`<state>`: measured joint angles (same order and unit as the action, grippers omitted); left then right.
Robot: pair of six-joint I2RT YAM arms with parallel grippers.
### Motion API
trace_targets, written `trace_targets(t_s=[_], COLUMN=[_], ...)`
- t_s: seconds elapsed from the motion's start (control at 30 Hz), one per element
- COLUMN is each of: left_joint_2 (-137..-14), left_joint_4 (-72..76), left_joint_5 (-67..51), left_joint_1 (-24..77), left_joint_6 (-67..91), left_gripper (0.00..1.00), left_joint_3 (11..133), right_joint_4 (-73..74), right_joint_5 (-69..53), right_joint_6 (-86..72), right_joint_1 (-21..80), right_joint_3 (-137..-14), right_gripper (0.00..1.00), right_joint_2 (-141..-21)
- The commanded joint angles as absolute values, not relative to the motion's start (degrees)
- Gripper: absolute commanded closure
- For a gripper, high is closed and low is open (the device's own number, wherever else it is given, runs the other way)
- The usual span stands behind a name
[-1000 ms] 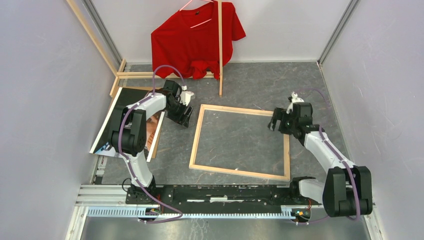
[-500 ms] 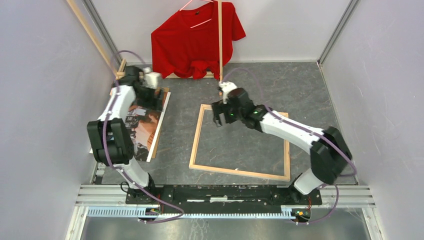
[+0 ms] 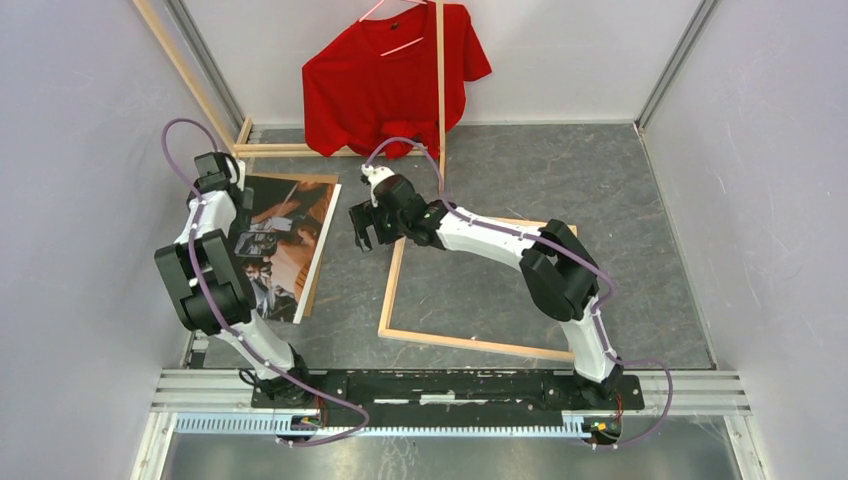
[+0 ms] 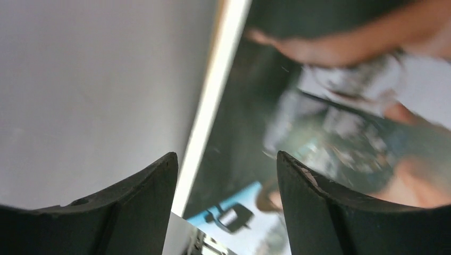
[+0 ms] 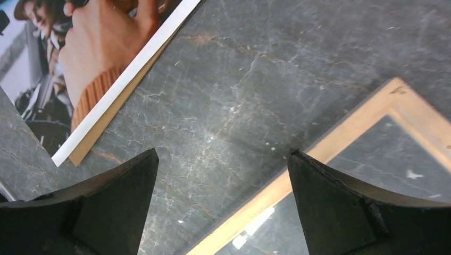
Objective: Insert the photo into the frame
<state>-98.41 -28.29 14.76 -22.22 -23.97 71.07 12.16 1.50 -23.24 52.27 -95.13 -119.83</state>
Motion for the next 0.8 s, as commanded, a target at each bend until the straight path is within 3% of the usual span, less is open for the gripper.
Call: trace_targets(t_s=[0.0, 0.2, 0.4, 0.77], left_joint_2=[-103.7, -113.7, -117.0, -113.5], left_joint_4=[-10.6, -10.6, -6.2, -20.6], left_joint_5=[30.4, 32.2, 34.4, 6.8], left_joint_1=[-22.2, -23.2, -23.4, -18.1], left_joint_6=[-28.9, -28.3, -29.3, -24.7], left_gripper=[0.26, 0.33, 0.38, 0.36], left_joint_3=[72.4, 77.6, 75.1, 62.5], right_joint_4=[9.2, 3.1, 2.6, -1.4], right_joint_5=[2.5, 4.6, 4.3, 2.2], right_joint_6=[-24.8, -26.0, -26.1, -25.8], right_joint_1=[54.1, 54.2, 54.4, 56.1], right_joint_3=[-94.7, -84.8, -84.7, -88.8], right_gripper=[0.02, 0.02, 0.02, 0.02], right_joint_2=[-119.6, -115.6, -116.7, -121.7])
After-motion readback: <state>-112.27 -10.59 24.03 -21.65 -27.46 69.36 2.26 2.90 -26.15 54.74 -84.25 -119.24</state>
